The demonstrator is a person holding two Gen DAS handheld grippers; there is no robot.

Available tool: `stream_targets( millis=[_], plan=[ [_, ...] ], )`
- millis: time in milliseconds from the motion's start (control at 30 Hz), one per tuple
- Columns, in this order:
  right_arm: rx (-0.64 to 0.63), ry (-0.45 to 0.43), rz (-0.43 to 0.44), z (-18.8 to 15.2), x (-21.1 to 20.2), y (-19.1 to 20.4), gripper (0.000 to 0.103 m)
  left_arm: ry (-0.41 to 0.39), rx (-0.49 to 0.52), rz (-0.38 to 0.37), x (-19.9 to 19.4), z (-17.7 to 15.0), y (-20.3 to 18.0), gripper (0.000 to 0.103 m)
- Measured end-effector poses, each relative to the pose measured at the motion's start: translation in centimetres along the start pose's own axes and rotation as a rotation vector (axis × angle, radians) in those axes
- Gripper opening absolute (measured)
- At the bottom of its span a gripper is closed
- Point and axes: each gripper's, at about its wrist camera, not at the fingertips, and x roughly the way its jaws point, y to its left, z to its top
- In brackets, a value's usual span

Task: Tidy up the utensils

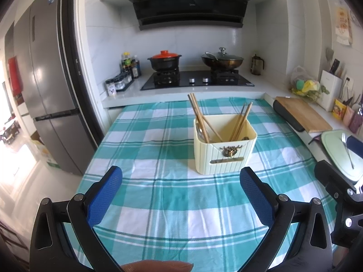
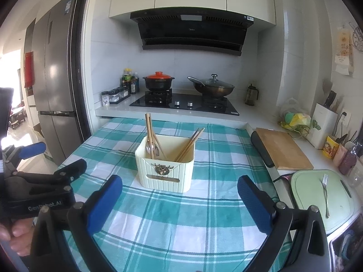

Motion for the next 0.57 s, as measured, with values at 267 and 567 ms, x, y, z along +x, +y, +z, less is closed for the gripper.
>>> stream_targets(
  millis=[267,567],
  plan=[
    [-0.001,0.004,-0.009,-0.08,0.11,-0.19,0.103,-0.001,0.005,0.004,0.17,-0.05,-0.12,0.103],
    [0.001,0.011,-0.018,-0.27,0.37,-0.4,0.103,-0.014,-0.003,0.007,0.1,-0.09,0.28,0.102]
  ],
)
